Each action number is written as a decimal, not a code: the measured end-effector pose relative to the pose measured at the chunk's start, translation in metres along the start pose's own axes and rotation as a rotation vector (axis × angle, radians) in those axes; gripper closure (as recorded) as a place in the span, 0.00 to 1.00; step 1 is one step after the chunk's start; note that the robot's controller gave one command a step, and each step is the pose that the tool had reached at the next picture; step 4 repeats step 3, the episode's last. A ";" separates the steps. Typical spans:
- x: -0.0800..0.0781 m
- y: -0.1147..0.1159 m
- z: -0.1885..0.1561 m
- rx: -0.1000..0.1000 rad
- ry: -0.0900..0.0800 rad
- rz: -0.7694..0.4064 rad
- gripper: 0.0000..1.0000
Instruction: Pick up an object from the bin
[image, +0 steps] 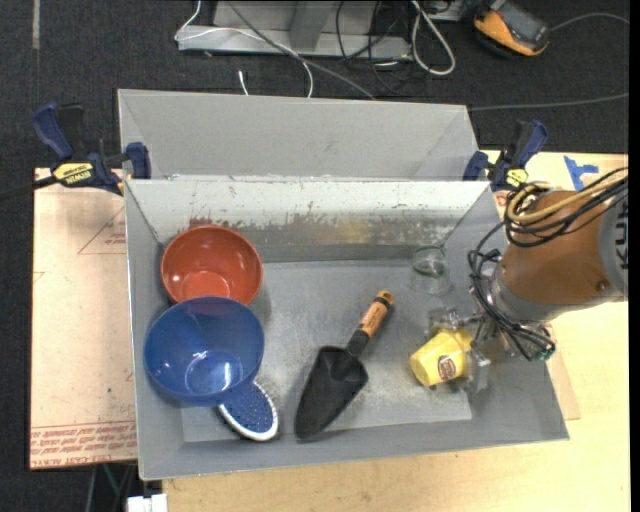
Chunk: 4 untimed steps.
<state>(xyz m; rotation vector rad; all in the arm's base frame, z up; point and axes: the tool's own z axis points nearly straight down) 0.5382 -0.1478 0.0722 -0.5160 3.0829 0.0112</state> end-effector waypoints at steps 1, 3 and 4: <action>0.000 0.000 0.000 0.000 0.000 0.000 1.00; 0.011 0.020 -0.117 -0.002 -0.003 -0.022 1.00; 0.011 0.020 -0.117 -0.002 -0.003 -0.022 1.00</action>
Offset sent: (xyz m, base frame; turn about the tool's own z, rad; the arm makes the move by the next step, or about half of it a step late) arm -0.0129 -0.0052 -0.0022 0.0232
